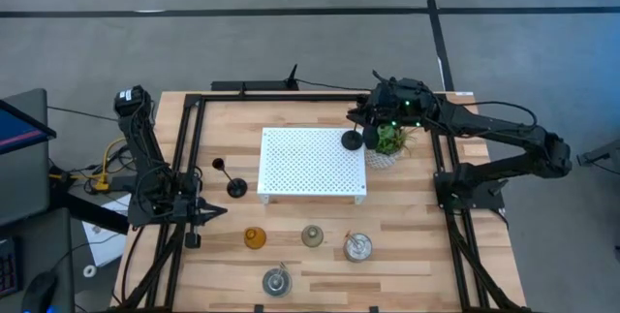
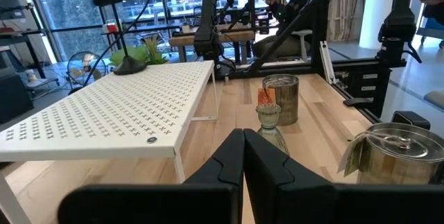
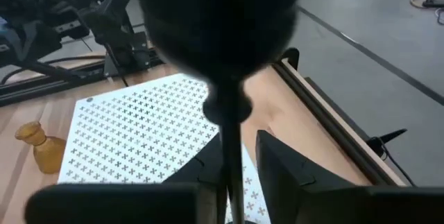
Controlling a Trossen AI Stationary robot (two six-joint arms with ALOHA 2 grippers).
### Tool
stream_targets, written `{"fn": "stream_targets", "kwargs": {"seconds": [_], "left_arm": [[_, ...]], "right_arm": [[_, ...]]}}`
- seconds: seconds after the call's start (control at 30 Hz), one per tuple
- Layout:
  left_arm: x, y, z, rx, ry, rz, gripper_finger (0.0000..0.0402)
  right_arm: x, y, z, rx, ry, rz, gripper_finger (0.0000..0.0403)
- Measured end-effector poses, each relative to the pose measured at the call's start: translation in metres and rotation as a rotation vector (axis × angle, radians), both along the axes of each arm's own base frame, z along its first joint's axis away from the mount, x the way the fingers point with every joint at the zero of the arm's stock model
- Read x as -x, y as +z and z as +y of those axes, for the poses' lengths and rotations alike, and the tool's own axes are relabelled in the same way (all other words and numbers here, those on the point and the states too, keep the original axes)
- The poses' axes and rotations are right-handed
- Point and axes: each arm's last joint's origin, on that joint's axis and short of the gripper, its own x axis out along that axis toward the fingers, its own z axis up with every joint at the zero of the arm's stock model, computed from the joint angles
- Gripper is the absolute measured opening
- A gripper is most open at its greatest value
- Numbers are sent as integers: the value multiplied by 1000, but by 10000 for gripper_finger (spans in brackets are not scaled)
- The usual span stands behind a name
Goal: Pick & Place candle stick holders
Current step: Put the right black candle holder on the shelf, then put the black candle holder on the shelf
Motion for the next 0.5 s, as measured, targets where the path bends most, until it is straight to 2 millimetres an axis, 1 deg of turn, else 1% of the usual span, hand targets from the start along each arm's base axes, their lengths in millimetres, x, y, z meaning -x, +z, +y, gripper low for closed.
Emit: {"fn": "stream_targets", "kwargs": {"seconds": [0.1,0.23,0.37,0.5], "left_arm": [[0,0,0,0,0,0,8],[0,0,0,0,0,0,8],[0,0,0,0,0,0,8],[0,0,0,0,0,0,8]], "right_arm": [[5,5,2,11,2,-15,88],[16,12,7,16,4,-18,130],[33,19,13,15,4,-15,170],[51,28,21,21,3,-31,197]]}}
